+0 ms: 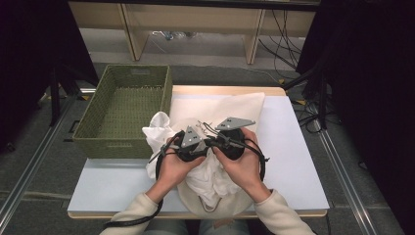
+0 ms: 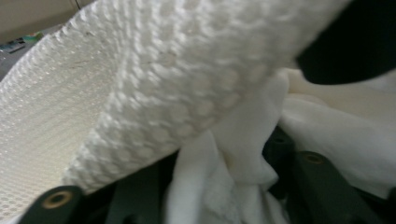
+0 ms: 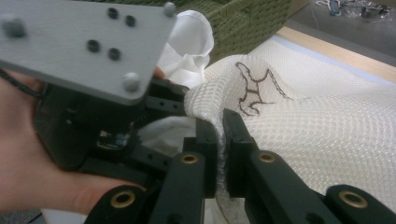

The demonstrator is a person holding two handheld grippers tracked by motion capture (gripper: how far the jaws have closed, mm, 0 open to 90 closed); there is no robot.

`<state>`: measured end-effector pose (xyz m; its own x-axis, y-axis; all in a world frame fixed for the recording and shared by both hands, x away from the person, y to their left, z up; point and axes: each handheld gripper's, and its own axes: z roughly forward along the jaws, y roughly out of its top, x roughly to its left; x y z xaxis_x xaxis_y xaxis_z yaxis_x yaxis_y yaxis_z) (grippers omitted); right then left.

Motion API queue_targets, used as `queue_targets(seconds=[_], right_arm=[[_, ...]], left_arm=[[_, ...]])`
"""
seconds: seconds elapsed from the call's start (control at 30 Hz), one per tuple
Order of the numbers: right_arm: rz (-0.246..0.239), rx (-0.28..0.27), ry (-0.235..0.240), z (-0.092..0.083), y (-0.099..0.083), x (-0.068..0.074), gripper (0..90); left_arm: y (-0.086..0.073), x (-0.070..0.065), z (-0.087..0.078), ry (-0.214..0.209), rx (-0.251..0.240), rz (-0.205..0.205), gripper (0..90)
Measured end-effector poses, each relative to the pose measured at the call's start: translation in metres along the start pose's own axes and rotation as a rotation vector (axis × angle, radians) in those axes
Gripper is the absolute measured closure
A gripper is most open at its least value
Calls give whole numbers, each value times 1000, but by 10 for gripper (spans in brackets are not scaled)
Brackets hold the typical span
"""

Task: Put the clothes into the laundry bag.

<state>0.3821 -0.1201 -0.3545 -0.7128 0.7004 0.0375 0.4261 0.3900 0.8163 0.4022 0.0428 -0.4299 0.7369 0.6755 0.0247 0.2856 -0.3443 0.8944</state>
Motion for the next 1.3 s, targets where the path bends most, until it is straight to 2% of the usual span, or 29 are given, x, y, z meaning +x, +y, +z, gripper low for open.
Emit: queue_targets(seconds=[0.03, 0.1, 0.13, 0.17, 0.2, 0.23, 0.27, 0.3, 0.33, 0.37, 0.47, 0.53, 0.57, 0.6, 0.63, 0.67, 0.7, 0.73, 0.77, 0.8, 0.93, 0.97, 1.0, 1.03, 1.07, 1.1, 1.13, 1.2, 1.3], right_arm=[[2, -9, 2, 0, 0, -2, 872], [18, -12, -19, -2, 0, -3, 872], [18, -12, -19, -2, 0, -3, 872], [4, -20, -23, -3, 0, -6, 872], [19, -16, -27, -4, 0, -6, 872], [3, -21, -33, -4, 0, -8, 872], [3, -21, -33, -4, 0, -8, 872], [14, -18, -22, -4, 0, -8, 871], [29, -8, -25, -4, 0, -8, 871], [25, -8, -28, -4, 0, -8, 871], [10, -11, -35, -3, 0, -9, 871], [13, -12, -28, -3, 0, -8, 871], [21, -8, -27, -3, 0, -7, 870], [15, -9, -28, -3, 0, -8, 870], [17, -9, -29, -3, 0, -8, 870], [17, -7, -28, -2, 0, -8, 870], [8, -9, -40, -3, 0, -8, 870], [8, -9, -40, -3, 0, -8, 870], [20, -8, -23, -1, 0, -7, 870], [1, -6, -39, -1, 0, -8, 869], [2, 7, -38, 1, -1, -6, 869], [2, 9, -25, 2, -1, -7, 869], [19, 13, -24, 2, -2, -6, 869], [-2, 7, -28, 2, -2, -7, 869], [-2, 7, -28, 2, -2, -7, 869], [5, 9, -28, 1, -1, -7, 868], [0, 7, -38, 0, -1, -6, 869], [1, 10, -36, 0, -1, -6, 869], [-6, 8, -25, 1, -1, -6, 869]], left_arm=[[2, -2, -6, -7, -3, 33, 483], [2, -4, -10, -16, -6, 34, 389], [3, -6, -15, -21, -19, 38, 389], [3, -7, -21, -25, -26, 41, 323], [5, -8, -35, -24, -38, 49, 295], [5, -10, -41, -29, -66, 32, 268], [5, -10, -41, -29, -66, 32, 248], [6, -12, -56, -37, -70, 23, 236], [6, -12, -56, -37, -70, 23, 228], [6, -10, -70, -38, -89, 17, 222], [7, -7, -81, -50, -90, 26, 224], [6, -4, -89, -69, -70, 29, 218], [1, 1, -92, -58, -5, 55, 207], [-3, 2, -90, -58, 31, 47, 203], [-8, 5, -87, -56, 58, 59, 202], [-8, 5, -87, -56, 58, 59, 201], [-17, 8, -78, -60, 105, 52, 202], [-17, 8, -78, -60, 105, 52, 203], [-26, 10, -66, -56, 128, 42, 205], [-30, 9, -59, -56, 141, 38, 208], [-35, 8, -45, -59, 142, 32, 295], [-36, 7, -42, -65, 147, 14, 346], [-35, 7, -41, -75, 152, 31, 394], [-35, 6, -38, -80, 152, 29, 434], [-35, 6, -38, -80, 152, 29, 479], [-35, 5, -37, -93, 158, 24, 479], [-34, 5, -36, -96, 158, 33, 572], [-33, 3, -35, -93, 159, 37, 647], [-32, 0, -37, -82, 148, 30, 698]])
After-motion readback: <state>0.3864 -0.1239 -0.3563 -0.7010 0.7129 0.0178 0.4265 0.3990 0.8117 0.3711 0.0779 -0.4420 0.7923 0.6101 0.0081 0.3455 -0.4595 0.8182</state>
